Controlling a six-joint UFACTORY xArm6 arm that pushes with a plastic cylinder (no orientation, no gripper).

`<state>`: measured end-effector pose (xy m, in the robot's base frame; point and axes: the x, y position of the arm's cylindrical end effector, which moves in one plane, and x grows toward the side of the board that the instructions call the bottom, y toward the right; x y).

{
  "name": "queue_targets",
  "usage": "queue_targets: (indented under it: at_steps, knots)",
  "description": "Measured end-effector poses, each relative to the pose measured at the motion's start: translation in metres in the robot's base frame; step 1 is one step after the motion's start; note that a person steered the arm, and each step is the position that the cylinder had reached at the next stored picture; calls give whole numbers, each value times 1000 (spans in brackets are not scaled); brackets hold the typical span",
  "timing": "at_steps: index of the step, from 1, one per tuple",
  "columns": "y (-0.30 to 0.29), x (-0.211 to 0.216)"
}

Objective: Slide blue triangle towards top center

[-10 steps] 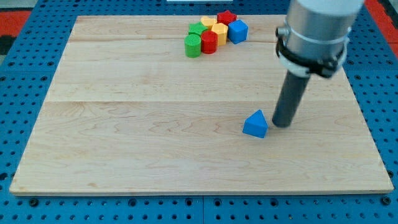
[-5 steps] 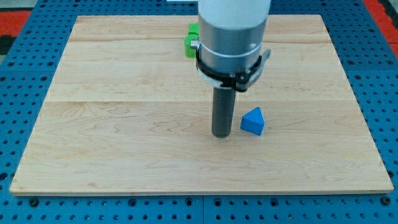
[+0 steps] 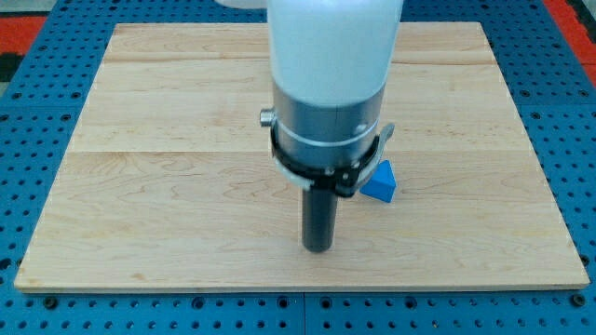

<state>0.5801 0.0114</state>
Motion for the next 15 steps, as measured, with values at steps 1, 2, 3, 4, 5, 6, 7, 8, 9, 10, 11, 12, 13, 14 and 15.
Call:
queue_targets:
  at_steps: [1, 2, 3, 4, 5, 6, 7, 8, 9, 10, 11, 12, 13, 14, 15]
  knots:
    - [12, 19]
    - [66, 2]
    - [72, -19]
    - [96, -40]
    - [104, -49]
    - [108, -73]
    - [101, -103]
    - [93, -117]
    - [93, -114]
    - [90, -95]
    - [85, -67]
    - [68, -58]
    - [25, -59]
    - [-31, -63]
    - [-85, -91]
